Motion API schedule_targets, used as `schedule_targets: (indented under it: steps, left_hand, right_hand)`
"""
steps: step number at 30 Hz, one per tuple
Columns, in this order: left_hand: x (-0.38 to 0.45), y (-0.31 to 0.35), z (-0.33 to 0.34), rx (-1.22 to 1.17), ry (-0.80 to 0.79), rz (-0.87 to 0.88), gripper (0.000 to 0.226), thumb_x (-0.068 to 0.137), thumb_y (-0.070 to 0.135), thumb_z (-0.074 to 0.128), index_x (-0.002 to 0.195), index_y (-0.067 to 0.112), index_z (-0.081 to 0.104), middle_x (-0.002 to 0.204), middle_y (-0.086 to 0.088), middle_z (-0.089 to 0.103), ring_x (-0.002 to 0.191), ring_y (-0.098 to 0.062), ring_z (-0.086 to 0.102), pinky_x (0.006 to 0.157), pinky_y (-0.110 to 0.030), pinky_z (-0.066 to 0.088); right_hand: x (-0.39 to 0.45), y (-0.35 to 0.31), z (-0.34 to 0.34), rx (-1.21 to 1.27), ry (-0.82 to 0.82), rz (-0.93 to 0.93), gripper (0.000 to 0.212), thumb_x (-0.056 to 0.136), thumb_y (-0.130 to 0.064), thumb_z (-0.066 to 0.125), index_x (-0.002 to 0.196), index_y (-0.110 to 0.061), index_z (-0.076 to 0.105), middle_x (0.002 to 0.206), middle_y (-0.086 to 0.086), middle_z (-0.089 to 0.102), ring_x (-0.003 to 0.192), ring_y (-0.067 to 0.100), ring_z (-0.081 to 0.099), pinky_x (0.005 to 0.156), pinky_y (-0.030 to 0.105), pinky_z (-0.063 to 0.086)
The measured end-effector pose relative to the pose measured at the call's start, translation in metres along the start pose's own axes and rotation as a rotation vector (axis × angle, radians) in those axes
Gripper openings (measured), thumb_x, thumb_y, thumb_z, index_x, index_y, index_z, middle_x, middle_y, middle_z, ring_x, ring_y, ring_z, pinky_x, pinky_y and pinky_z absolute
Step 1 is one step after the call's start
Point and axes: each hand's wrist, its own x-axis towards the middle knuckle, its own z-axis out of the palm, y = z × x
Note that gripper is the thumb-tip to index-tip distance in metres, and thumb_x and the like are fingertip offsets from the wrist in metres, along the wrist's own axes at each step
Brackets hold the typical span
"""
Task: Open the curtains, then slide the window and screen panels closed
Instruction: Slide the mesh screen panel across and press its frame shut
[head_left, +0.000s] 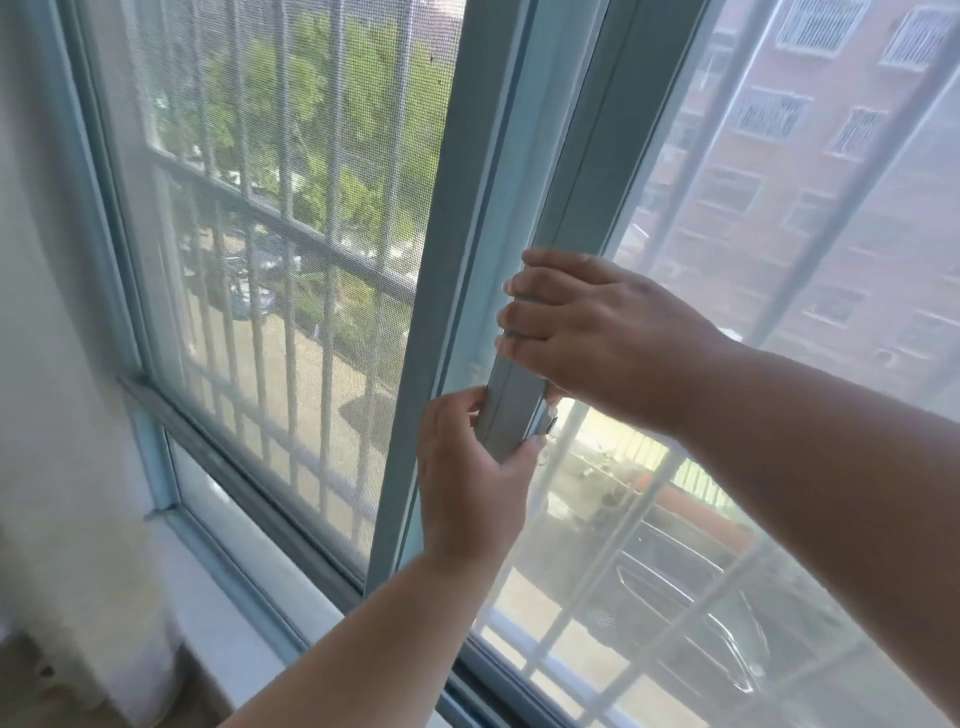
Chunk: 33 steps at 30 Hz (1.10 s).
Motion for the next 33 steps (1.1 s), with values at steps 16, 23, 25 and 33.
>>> schedule_targets:
  steps: [16, 23, 25, 33]
  left_hand:
    - [-0.056, 0.034, 0.022, -0.003, -0.046, 0.039, 0.068, 0.075, 0.037, 0.101, 0.125, 0.026, 0.057, 0.119, 0.010, 0.058, 0.109, -0.022, 0.066, 0.085, -0.045, 0.066]
    - [-0.092, 0.053, 0.038, -0.006, -0.057, 0.079, 0.069, 0.072, 0.037, 0.102, 0.122, 0.028, 0.055, 0.116, 0.013, 0.057, 0.105, -0.019, 0.064, 0.082, -0.040, 0.066]
    - [-0.102, 0.058, 0.043, -0.012, -0.064, 0.094, 0.069, 0.071, 0.036, 0.102, 0.121, 0.025, 0.056, 0.116, 0.011, 0.058, 0.104, -0.020, 0.063, 0.083, -0.040, 0.065]
    - [-0.148, 0.080, 0.065, -0.040, -0.129, 0.086, 0.067, 0.068, 0.035, 0.102, 0.113, 0.022, 0.055, 0.112, 0.012, 0.056, 0.101, -0.022, 0.064, 0.082, -0.046, 0.063]
  right_hand:
    - [-0.073, 0.003, -0.011, 0.044, 0.158, -0.033, 0.034, 0.114, -0.012, 0.052, 0.119, -0.013, 0.086, 0.123, 0.005, 0.084, 0.131, 0.034, 0.073, 0.129, 0.051, 0.043]
    - [-0.120, 0.000, -0.020, 0.031, 0.173, -0.012, 0.033, 0.114, -0.009, 0.053, 0.120, -0.012, 0.086, 0.122, 0.005, 0.084, 0.130, 0.033, 0.074, 0.129, 0.051, 0.043]
    - [-0.133, -0.001, -0.022, 0.025, 0.184, -0.004, 0.034, 0.115, -0.008, 0.053, 0.117, -0.012, 0.087, 0.121, 0.005, 0.084, 0.128, 0.033, 0.075, 0.127, 0.051, 0.045]
    - [-0.195, -0.006, -0.037, 0.017, 0.150, 0.030, 0.037, 0.116, -0.007, 0.050, 0.118, -0.012, 0.086, 0.125, 0.004, 0.084, 0.131, 0.032, 0.073, 0.129, 0.051, 0.043]
